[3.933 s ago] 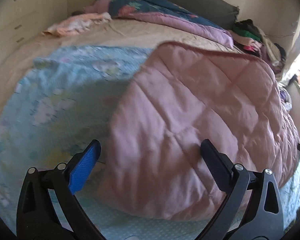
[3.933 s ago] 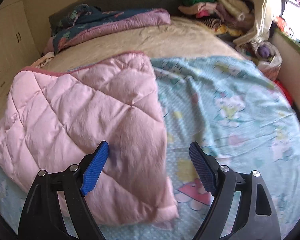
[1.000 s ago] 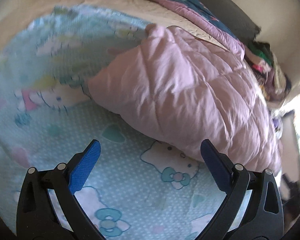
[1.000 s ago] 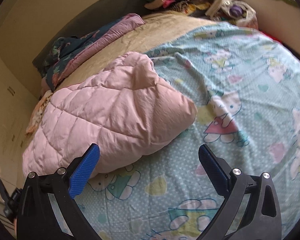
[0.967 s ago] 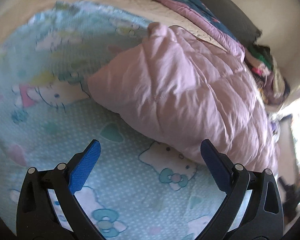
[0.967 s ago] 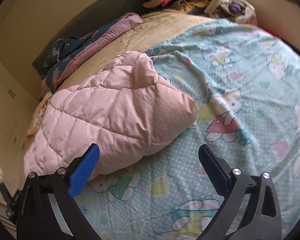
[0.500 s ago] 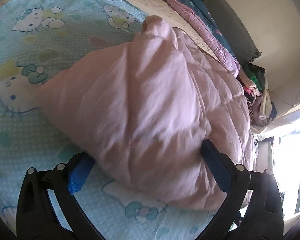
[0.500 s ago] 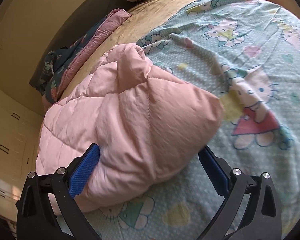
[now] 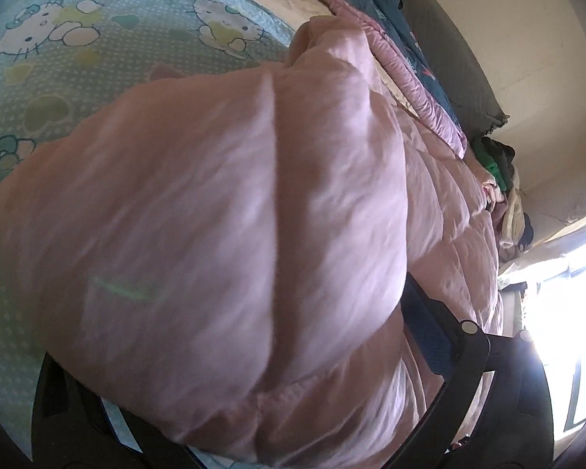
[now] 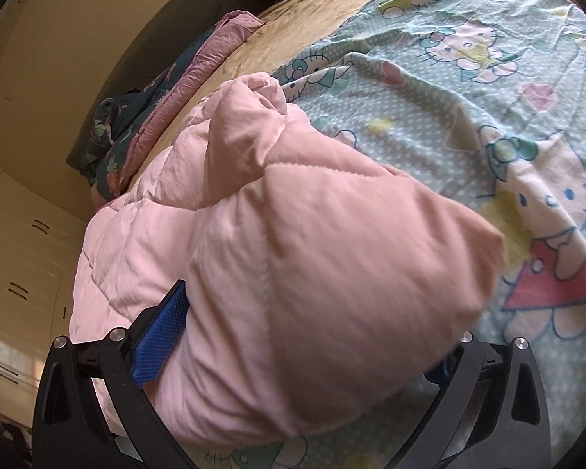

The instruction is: Fold large clothes

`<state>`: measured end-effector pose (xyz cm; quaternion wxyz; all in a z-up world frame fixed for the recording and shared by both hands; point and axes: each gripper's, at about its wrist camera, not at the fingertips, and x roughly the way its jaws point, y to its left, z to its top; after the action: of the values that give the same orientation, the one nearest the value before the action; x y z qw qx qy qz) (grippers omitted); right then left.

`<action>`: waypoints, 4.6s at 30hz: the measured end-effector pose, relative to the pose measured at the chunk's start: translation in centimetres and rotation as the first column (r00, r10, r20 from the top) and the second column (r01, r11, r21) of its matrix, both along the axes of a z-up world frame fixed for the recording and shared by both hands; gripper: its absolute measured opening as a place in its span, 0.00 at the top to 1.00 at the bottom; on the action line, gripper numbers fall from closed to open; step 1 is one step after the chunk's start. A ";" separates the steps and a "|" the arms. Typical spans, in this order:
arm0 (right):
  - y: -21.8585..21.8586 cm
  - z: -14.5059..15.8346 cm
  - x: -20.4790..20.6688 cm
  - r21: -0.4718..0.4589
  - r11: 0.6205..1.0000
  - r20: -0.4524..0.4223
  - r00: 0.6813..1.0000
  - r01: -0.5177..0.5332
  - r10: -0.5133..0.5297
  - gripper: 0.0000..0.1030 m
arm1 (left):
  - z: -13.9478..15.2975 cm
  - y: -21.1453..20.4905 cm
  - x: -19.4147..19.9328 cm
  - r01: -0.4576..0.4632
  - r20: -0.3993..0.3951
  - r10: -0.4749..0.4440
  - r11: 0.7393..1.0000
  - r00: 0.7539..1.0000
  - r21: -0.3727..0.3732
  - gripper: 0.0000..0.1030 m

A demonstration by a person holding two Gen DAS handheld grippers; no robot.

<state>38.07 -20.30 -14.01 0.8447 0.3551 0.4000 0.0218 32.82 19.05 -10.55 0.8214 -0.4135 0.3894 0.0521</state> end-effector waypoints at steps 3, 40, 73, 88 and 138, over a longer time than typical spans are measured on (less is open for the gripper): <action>0.0 -0.1 0.5 0.003 1.000 0.008 1.000 -0.001 0.001 0.04 | 0.0 -0.1 -0.4 0.000 0.010 0.000 1.000 1.000 0.007 0.08; 7.4 15.4 -10.7 -0.502 0.834 0.267 0.876 -0.228 0.401 0.70 | 12.7 -5.4 -7.6 0.152 0.142 -0.233 0.891 0.962 0.429 0.68; 1.3 5.7 -22.5 -0.262 0.955 0.085 0.983 -0.137 0.164 0.12 | 5.8 -4.8 -20.3 0.157 0.040 -0.191 0.894 0.981 0.419 0.24; 3.4 13.1 -31.6 -0.476 0.875 0.270 0.931 -0.094 0.247 0.04 | 10.8 -8.7 -26.2 0.166 0.100 -0.265 0.810 0.959 0.562 0.09; 13.4 11.5 -36.3 -0.577 0.781 0.204 0.884 -0.239 0.421 0.04 | 10.0 -16.2 -30.9 0.251 0.087 -0.390 0.730 0.917 0.636 0.09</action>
<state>1.77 -6.93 -2.48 0.9455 0.0198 0.3032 0.1166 1.88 2.86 -0.59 0.9437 -0.0543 0.3259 -0.0129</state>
